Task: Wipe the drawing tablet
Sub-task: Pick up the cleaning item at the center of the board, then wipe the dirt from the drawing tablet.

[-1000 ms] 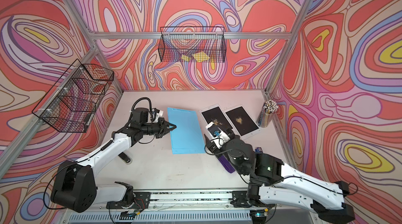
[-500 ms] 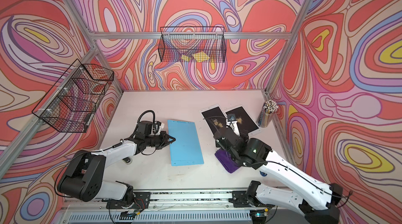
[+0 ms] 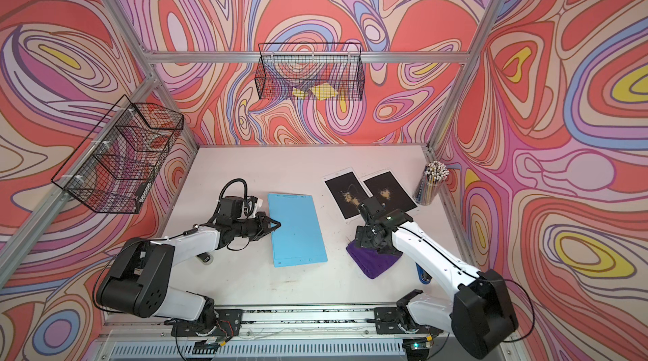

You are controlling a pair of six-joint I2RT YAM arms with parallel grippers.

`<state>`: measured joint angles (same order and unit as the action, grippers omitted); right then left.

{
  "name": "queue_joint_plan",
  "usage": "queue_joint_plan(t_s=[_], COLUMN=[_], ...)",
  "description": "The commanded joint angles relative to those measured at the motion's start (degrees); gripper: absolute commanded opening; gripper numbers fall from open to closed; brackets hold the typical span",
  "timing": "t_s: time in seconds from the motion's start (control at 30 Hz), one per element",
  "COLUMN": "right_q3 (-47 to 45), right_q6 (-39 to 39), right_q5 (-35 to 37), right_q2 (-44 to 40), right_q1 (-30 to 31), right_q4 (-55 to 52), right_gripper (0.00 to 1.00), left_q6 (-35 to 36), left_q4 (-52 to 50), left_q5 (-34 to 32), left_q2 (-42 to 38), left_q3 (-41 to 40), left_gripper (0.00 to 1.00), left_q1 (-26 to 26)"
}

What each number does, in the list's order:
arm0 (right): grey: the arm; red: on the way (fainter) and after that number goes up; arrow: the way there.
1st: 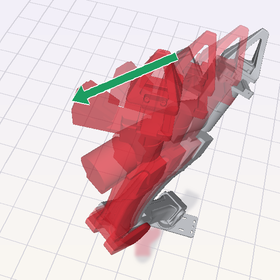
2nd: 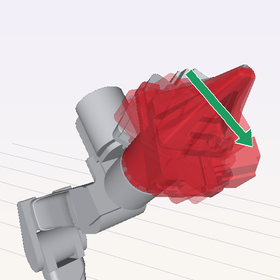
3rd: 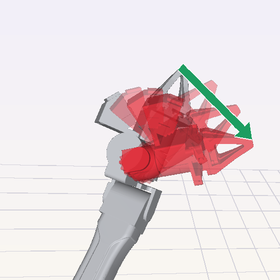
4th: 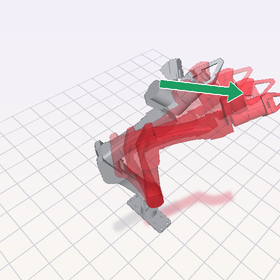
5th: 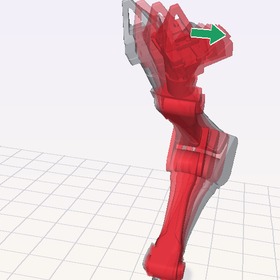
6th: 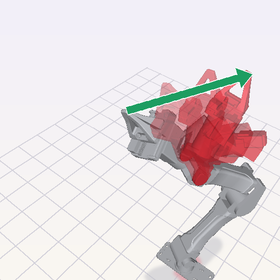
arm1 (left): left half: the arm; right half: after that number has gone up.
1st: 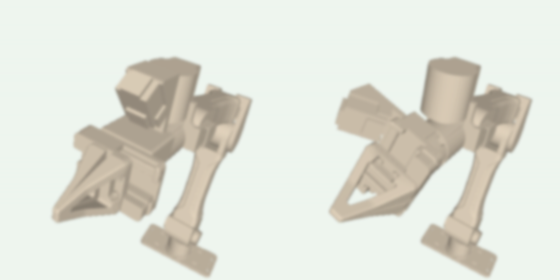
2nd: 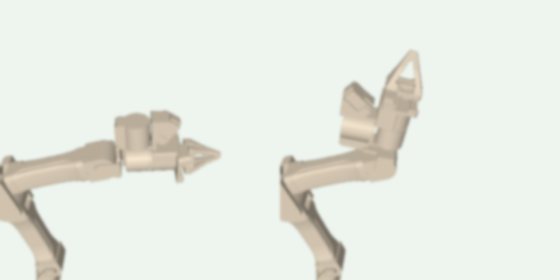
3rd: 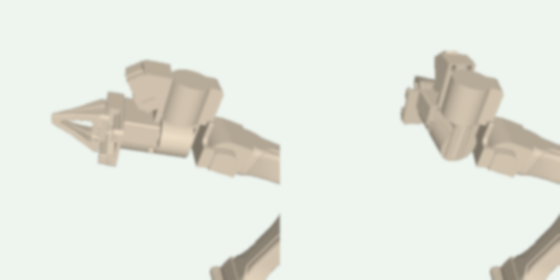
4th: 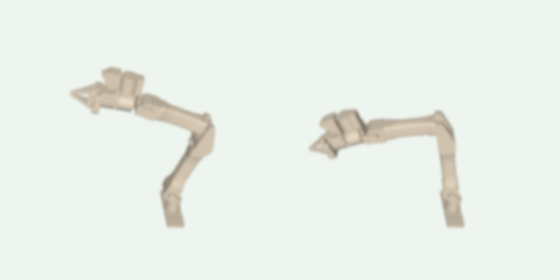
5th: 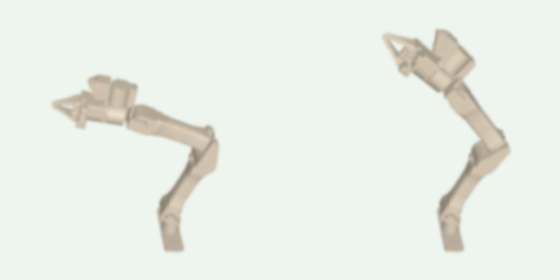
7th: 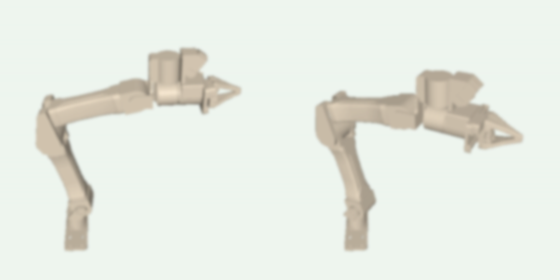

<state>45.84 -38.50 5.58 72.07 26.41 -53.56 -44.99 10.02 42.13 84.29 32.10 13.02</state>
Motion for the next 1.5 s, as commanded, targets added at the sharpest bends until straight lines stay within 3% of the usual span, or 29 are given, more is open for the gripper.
queue_joint_plan(t_s=[0.0,0.2,0.3,0.4,0.43,0.57,0.63,0.8,0.9,1.0,1.13,1.3,1.47], right_q3=[-2.84,-6.63,-7.58,-8.17,-8.43,-8.25,-7.27,-0.04,4.49,10.69,12.79,25.52,36.08], right_q6=[-2.70,-4.05,-4.31,-4.15,-3.82,-2.85,-2.47,-0.33,2.88,7.20,7.20,11.24,12.78], right_q5=[-2.51,-4.50,-4.24,-3.58,-3.57,-2.43,-1.73,3.14,3.92,0.54,-9.67,-21.47,-21.50], right_q2=[2.80,9.67,11.19,10.81,9.93,4.93,1.73,-5.92,-8.29,-2.42,1.36,19.31,31.99], right_q1=[-0.26,-0.25,-0.20,-0.15,-0.20,-0.18,-0.22,-0.20,0.32,1.08,1.36,1.93,4.63], right_q4=[6.34,12.83,14.60,15.03,14.96,12.22,9.25,0.68,1.64,2.05,15.63,19.23,20.25], right_gripper=[0.97,0.94,0.90,0.76,0.69,0.19,0.00,0.00,0.00,0.00,0.00,0.00,0.00], left_q6=[3.24,2.94,1.46,0.63,0.54,0.39,0.51,0.61,0.86,1.48,2.14,2.58,2.98], left_q4=[-5.55,-3.78,-0.33,2.20,2.76,3.92,3.95,4.88,5.20,4.23,2.94,1.63,1.10], left_q5=[-8.33,-9.77,-7.93,-7.14,-6.99,-7.28,-7.41,-7.34,-6.56,-6.84,-7.88,-8.89,-8.91], left_q2=[0.26,3.08,6.56,9.05,9.51,10.41,10.59,10.98,11.25,10.68,9.60,9.22,10.20], left_q3=[-2.04,-4.39,-4.59,-5.10,-5.26,-5.89,-6.06,-6.43,-6.58,-6.80,-7.05,-6.67,-5.75], left_gripper=[0.11,0.24,0.26,0.25,0.24,0.22,0.22,0.22,0.21,0.21,0.19,0.19,0.14], left_q1=[-0.80,-0.80,-0.80,-0.80,-0.80,-0.80,-0.80,-0.80,-0.80,-0.81,-0.80,-0.82,-0.79])
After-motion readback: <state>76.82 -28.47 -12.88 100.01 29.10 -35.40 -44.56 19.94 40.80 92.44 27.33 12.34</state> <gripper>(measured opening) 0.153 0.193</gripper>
